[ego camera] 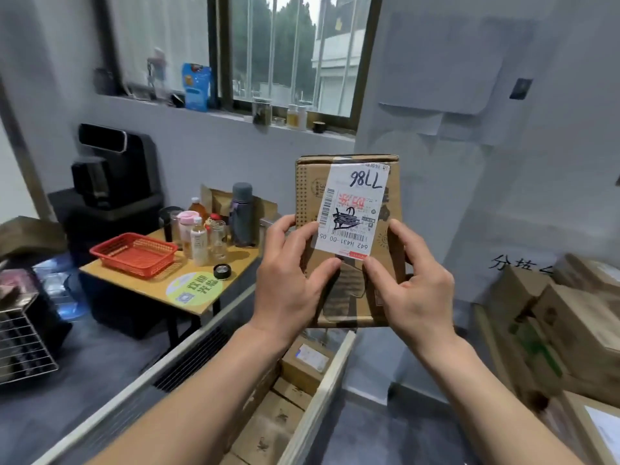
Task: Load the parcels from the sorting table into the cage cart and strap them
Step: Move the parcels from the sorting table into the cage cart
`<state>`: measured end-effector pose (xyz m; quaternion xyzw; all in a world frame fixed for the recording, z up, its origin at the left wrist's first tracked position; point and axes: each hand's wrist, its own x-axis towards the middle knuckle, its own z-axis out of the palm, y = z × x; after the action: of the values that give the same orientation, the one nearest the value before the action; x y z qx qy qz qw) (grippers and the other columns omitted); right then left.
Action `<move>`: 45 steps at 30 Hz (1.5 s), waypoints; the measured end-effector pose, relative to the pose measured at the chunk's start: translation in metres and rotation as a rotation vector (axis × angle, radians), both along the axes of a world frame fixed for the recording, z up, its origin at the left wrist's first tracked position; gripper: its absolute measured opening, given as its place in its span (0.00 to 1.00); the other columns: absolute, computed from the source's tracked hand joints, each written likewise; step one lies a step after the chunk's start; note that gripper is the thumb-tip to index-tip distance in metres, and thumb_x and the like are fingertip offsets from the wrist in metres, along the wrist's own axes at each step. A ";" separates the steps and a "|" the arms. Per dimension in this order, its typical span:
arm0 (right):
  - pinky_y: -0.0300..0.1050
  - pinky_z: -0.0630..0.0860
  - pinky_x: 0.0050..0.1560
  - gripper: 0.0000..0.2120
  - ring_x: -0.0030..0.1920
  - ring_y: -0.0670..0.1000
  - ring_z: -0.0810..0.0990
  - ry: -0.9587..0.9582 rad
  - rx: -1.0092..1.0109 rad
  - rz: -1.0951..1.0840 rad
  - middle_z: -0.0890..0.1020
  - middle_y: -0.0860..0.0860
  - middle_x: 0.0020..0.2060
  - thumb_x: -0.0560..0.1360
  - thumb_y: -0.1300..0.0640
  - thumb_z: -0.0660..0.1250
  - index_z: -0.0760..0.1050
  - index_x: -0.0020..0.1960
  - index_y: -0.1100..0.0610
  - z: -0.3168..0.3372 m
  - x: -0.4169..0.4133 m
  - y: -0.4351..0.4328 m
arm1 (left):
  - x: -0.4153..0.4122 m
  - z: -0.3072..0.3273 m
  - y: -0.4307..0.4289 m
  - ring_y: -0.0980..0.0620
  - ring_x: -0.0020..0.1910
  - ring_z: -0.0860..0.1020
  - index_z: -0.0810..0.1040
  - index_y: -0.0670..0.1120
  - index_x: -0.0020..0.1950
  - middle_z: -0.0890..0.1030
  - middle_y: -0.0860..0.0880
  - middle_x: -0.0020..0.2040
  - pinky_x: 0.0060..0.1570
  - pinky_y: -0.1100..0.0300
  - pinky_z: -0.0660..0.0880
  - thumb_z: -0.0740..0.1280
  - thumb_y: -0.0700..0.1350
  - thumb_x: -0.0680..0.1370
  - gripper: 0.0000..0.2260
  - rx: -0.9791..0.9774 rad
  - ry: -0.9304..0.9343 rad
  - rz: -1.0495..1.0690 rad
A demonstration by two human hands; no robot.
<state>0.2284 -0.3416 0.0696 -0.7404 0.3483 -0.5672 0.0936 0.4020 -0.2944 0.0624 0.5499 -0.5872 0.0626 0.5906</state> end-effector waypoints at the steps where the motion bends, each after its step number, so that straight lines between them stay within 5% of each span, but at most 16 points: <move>1: 0.28 0.73 0.57 0.27 0.55 0.29 0.76 -0.008 0.004 0.038 0.73 0.26 0.57 0.71 0.48 0.73 0.74 0.70 0.50 -0.002 0.017 -0.001 | 0.016 -0.002 0.004 0.62 0.65 0.64 0.77 0.43 0.66 0.72 0.43 0.67 0.63 0.81 0.56 0.76 0.45 0.73 0.23 -0.001 -0.005 0.035; 9: 0.41 0.79 0.57 0.27 0.56 0.41 0.80 0.024 0.003 0.299 0.78 0.41 0.59 0.73 0.47 0.73 0.73 0.70 0.50 -0.017 0.133 -0.011 | 0.113 -0.018 0.041 0.49 0.70 0.68 0.77 0.42 0.65 0.73 0.42 0.67 0.68 0.71 0.60 0.73 0.50 0.73 0.23 0.022 0.015 0.314; 17: 0.55 0.77 0.64 0.24 0.68 0.48 0.74 0.105 -0.007 0.557 0.78 0.50 0.66 0.75 0.48 0.72 0.75 0.69 0.51 -0.041 0.216 -0.034 | 0.160 -0.035 0.060 0.63 0.68 0.64 0.76 0.43 0.66 0.71 0.43 0.68 0.66 0.77 0.56 0.77 0.46 0.71 0.25 0.085 0.011 0.577; 20: 0.49 0.72 0.69 0.26 0.71 0.48 0.72 0.128 -0.005 0.689 0.75 0.50 0.70 0.74 0.48 0.74 0.74 0.70 0.48 -0.040 0.238 -0.045 | 0.168 -0.035 0.060 0.78 0.65 0.57 0.76 0.42 0.67 0.70 0.42 0.68 0.64 0.80 0.55 0.78 0.43 0.70 0.27 0.099 0.015 0.680; 25: 0.41 0.67 0.70 0.31 0.73 0.50 0.69 0.183 -0.039 0.863 0.73 0.53 0.71 0.70 0.47 0.75 0.72 0.71 0.48 -0.036 0.269 -0.059 | 0.176 -0.032 0.065 0.66 0.64 0.62 0.76 0.42 0.67 0.69 0.41 0.68 0.65 0.80 0.55 0.79 0.43 0.69 0.28 0.131 0.022 0.864; 29: 0.23 0.56 0.68 0.32 0.73 0.37 0.62 0.181 -0.053 0.986 0.72 0.47 0.69 0.69 0.47 0.75 0.72 0.72 0.48 -0.039 0.290 -0.059 | 0.176 -0.034 0.073 0.73 0.64 0.59 0.75 0.41 0.67 0.68 0.41 0.70 0.63 0.82 0.53 0.79 0.43 0.69 0.28 0.149 0.042 0.960; 36: 0.25 0.58 0.68 0.33 0.72 0.31 0.59 0.177 -0.038 1.139 0.73 0.51 0.71 0.68 0.51 0.78 0.73 0.71 0.49 -0.048 0.327 -0.038 | 0.186 -0.040 0.104 0.74 0.64 0.59 0.75 0.43 0.68 0.67 0.43 0.71 0.64 0.81 0.53 0.79 0.45 0.68 0.30 0.192 0.057 1.096; 38: 0.30 0.63 0.70 0.32 0.74 0.39 0.64 0.179 -0.031 1.174 0.73 0.51 0.72 0.68 0.51 0.78 0.74 0.71 0.50 -0.050 0.338 -0.026 | 0.193 -0.043 0.117 0.79 0.64 0.56 0.75 0.43 0.68 0.67 0.44 0.71 0.63 0.81 0.52 0.79 0.46 0.68 0.30 0.197 0.060 1.120; 41: 0.31 0.63 0.70 0.32 0.75 0.45 0.66 0.200 -0.009 1.202 0.73 0.51 0.71 0.68 0.54 0.80 0.74 0.70 0.51 -0.056 0.352 -0.005 | 0.204 -0.050 0.139 0.68 0.67 0.59 0.75 0.44 0.69 0.66 0.44 0.72 0.65 0.81 0.51 0.79 0.47 0.69 0.30 0.209 0.076 1.151; 45: 0.27 0.62 0.69 0.33 0.73 0.33 0.62 0.229 -0.003 1.198 0.72 0.47 0.71 0.68 0.55 0.80 0.74 0.70 0.52 -0.071 0.368 0.029 | 0.219 -0.066 0.172 0.62 0.69 0.62 0.74 0.44 0.69 0.67 0.45 0.72 0.65 0.80 0.51 0.78 0.50 0.69 0.30 0.234 0.116 1.144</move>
<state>0.5963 -0.3125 -0.0016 -0.8640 -0.1218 -0.3331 0.3574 0.6215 -0.1226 -0.0035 0.8436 -0.1665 0.2760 0.4295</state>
